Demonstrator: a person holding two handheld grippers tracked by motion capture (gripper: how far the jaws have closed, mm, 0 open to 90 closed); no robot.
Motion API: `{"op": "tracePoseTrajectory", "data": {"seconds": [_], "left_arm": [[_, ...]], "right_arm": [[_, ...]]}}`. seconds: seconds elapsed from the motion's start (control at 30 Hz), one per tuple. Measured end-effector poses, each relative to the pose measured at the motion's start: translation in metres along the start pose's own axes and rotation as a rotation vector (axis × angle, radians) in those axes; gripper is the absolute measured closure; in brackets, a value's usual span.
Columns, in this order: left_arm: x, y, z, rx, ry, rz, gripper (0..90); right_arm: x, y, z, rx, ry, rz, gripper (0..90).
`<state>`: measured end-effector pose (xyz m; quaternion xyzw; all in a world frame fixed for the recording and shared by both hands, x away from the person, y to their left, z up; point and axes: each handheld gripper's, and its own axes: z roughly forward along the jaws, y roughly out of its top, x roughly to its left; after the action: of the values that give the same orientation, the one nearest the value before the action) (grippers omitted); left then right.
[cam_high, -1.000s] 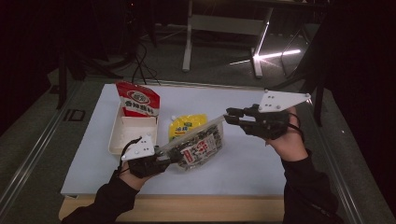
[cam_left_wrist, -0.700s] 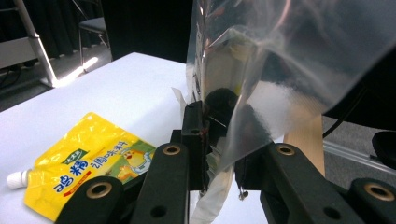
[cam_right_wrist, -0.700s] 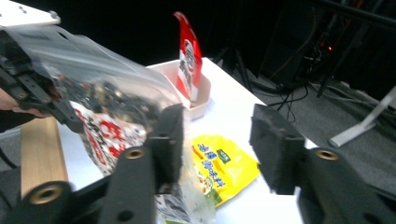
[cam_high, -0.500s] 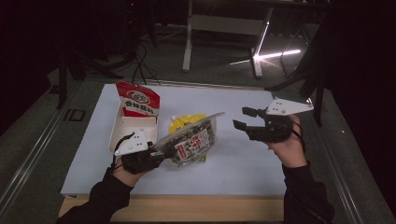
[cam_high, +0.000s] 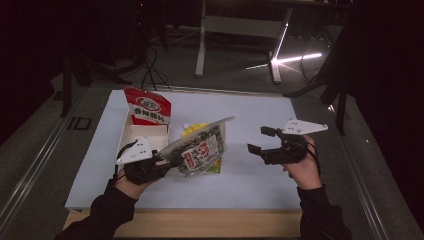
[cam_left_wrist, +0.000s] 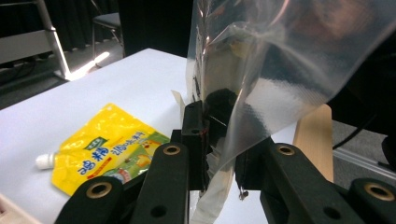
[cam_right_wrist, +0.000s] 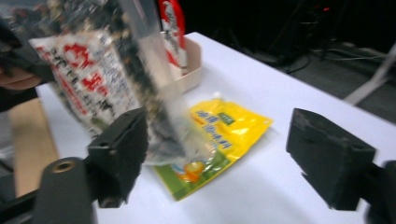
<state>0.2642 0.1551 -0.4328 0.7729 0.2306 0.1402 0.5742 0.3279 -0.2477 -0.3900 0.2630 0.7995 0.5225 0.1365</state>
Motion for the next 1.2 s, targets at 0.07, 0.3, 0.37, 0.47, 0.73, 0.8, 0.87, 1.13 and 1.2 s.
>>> {"op": "tracePoseTrajectory", "data": {"seconds": [0.07,0.3,0.37,0.47,0.73,0.8,0.87,1.13,1.2], "left_arm": [[0.001,0.002,-0.004,-0.003,0.002,-0.002,78.6],[0.006,0.008,-0.017,-0.012,0.023,0.000,78.6],[0.007,0.011,-0.021,-0.016,0.031,0.001,78.6],[0.009,0.017,-0.030,-0.025,0.043,0.001,78.6],[0.018,0.029,-0.052,-0.038,0.081,0.000,78.6],[0.019,0.030,-0.055,-0.035,0.079,-0.001,78.6],[0.023,0.034,-0.063,-0.031,0.086,0.002,78.6],[0.031,0.036,-0.080,-0.021,0.116,0.006,78.5],[0.036,0.036,-0.088,-0.024,0.126,0.005,78.5]], "right_arm": [[0.000,-0.005,0.001,-0.001,0.011,0.013,14.6],[0.001,-0.023,0.002,-0.005,0.039,0.025,13.5],[0.002,-0.027,0.002,-0.001,0.044,0.026,13.6],[0.002,-0.030,0.001,-0.010,0.047,0.026,13.9],[0.001,-0.039,-0.004,-0.041,0.030,-0.001,13.6],[0.001,-0.042,-0.005,-0.038,0.033,0.007,13.5],[0.001,-0.045,-0.005,-0.032,0.026,0.007,13.3],[-0.002,-0.057,-0.008,-0.057,0.032,0.036,13.1],[-0.003,-0.060,-0.009,-0.062,0.035,0.041,12.8]]}}
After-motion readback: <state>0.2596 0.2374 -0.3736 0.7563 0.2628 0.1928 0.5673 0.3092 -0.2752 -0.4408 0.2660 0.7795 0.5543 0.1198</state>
